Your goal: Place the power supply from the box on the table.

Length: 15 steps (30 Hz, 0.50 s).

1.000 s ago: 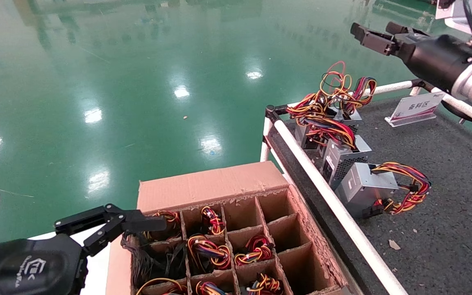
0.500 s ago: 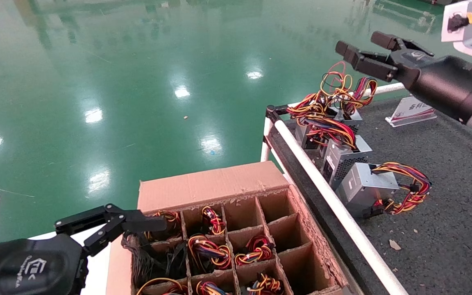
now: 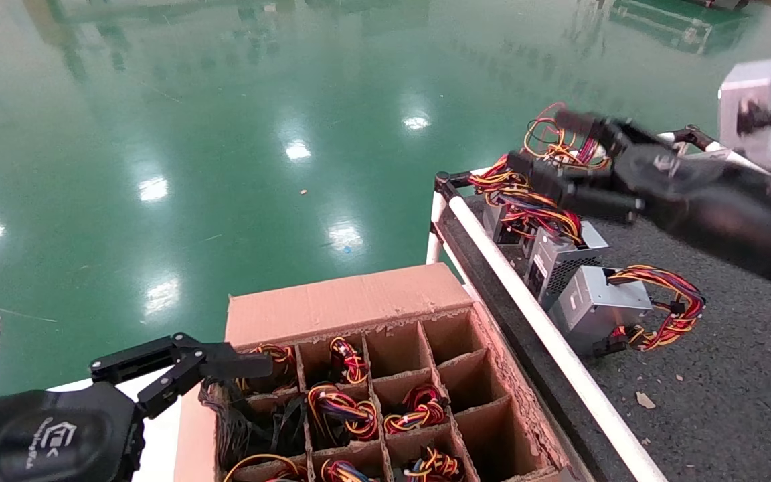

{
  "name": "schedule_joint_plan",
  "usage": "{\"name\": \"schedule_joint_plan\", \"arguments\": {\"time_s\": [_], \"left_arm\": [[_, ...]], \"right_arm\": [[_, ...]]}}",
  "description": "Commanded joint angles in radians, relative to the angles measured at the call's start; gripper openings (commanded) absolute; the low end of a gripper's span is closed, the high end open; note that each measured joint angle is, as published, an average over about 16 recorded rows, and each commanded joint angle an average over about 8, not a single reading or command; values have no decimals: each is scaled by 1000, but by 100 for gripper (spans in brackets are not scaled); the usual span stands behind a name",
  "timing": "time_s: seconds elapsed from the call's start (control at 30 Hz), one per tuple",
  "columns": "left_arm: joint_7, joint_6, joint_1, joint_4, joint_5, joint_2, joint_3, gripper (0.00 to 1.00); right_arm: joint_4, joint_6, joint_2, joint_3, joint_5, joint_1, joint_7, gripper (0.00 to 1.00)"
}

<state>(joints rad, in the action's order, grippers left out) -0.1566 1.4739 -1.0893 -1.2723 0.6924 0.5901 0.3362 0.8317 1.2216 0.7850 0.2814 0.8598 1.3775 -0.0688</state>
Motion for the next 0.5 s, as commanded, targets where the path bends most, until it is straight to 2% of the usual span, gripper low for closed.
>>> {"name": "schedule_joint_plan", "arguments": {"time_s": [0.03,0.5], "left_arm": [[0,0,0,0,0,0,0,100],[0,0,0,0,0,0,0,100]], "right_arm": [[43,26,-17,0,-12,-29,-11,100],[349,211,-134,-1,-100,-233,-92,100]]}}
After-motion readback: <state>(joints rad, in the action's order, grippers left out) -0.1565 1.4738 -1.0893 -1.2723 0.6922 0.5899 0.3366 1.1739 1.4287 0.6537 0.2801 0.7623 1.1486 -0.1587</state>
